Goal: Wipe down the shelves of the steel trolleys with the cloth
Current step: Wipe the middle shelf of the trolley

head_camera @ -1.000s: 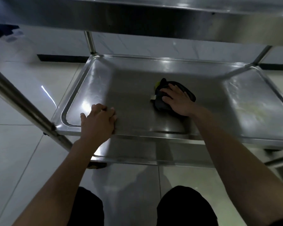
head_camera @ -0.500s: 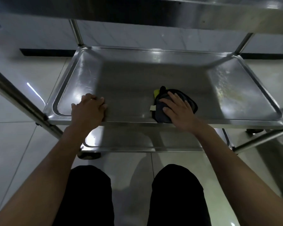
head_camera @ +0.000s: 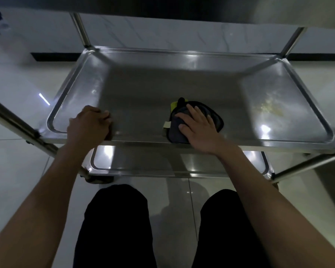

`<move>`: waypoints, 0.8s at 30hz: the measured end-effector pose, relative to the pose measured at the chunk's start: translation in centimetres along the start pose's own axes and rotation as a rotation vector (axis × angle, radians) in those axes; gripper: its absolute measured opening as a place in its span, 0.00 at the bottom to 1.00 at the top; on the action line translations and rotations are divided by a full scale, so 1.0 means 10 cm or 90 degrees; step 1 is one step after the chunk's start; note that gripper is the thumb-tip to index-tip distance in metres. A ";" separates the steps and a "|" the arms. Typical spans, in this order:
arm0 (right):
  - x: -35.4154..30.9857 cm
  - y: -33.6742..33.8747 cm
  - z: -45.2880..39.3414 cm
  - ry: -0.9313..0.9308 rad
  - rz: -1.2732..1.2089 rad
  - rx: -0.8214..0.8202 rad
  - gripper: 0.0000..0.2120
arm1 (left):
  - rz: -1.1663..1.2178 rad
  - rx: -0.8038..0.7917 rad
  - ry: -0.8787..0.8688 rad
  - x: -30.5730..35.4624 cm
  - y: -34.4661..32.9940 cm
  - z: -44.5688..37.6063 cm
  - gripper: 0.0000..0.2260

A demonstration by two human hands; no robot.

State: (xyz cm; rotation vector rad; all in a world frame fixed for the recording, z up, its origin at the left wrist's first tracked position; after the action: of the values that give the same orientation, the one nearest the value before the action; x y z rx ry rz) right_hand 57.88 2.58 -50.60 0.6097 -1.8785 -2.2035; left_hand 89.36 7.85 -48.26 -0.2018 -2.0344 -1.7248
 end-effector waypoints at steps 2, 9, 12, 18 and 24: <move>-0.11 -0.01 -0.03 0.012 0.002 0.000 0.21 | 0.034 0.002 0.072 -0.06 0.05 0.00 0.10; -0.24 0.03 -0.09 0.035 0.015 0.032 0.21 | 0.112 -0.028 -0.029 0.76 -0.25 0.39 0.11; -0.14 0.06 -0.06 0.035 0.021 0.041 0.21 | 0.103 -0.047 -0.087 1.14 -0.50 0.60 0.12; 0.13 0.07 0.04 0.014 0.029 0.040 0.21 | 0.099 -0.003 -0.099 1.11 -0.56 0.65 0.12; 0.03 0.01 0.04 0.017 0.021 0.034 0.21 | 0.119 -0.002 -0.084 1.05 -0.56 0.65 0.12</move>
State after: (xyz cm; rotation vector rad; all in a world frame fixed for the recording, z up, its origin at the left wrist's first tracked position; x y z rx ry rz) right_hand 57.43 2.76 -50.48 0.6096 -1.9251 -2.1209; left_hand 76.25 11.05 -49.35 -0.5022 -2.0318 -1.6378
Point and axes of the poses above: each hand's wrist, its own z-axis away from the middle knuckle, its own y-axis out of the back of the hand, x = y × z, the point moved 4 cm from there along -z, towards the middle knuckle, and after that the axes turned 14 degrees about z, right-handed, at the moved point
